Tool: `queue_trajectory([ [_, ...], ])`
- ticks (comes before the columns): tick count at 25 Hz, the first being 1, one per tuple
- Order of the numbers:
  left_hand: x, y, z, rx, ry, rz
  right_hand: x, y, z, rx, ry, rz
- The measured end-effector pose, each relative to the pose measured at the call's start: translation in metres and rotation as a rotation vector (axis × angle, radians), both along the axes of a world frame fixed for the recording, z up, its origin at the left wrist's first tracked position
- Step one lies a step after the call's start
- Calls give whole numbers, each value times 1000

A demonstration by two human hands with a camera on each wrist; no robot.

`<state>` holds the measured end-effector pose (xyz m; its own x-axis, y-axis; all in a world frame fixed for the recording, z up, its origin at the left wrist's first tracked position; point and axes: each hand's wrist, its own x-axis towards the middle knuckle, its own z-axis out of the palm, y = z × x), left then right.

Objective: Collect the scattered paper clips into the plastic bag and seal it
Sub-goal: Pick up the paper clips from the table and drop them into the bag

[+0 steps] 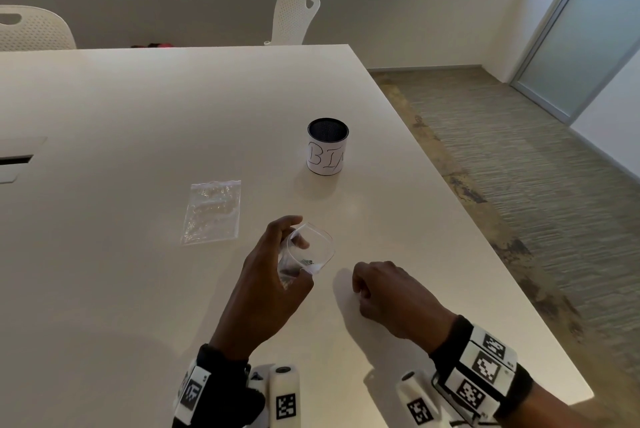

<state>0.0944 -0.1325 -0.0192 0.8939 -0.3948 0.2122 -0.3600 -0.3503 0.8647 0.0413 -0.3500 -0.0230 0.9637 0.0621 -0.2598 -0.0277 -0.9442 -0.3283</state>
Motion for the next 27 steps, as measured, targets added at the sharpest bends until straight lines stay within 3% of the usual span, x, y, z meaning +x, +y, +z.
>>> queue_trajectory([
  [5,-1,0,3,-13,6,-1,4,-11,4,136,-81,-32],
  [10,-3,0,2,-19,6,6,14,-21,18,539,-316,-301],
  [14,-2,-2,2,-19,-1,-1,14,0,49,852,-427,-308],
  [19,2,-2,-4,7,-6,-2,23,28,63,716,-581,-118],
  [27,3,2,-5,16,-4,15,32,29,58,608,-566,-32],
])
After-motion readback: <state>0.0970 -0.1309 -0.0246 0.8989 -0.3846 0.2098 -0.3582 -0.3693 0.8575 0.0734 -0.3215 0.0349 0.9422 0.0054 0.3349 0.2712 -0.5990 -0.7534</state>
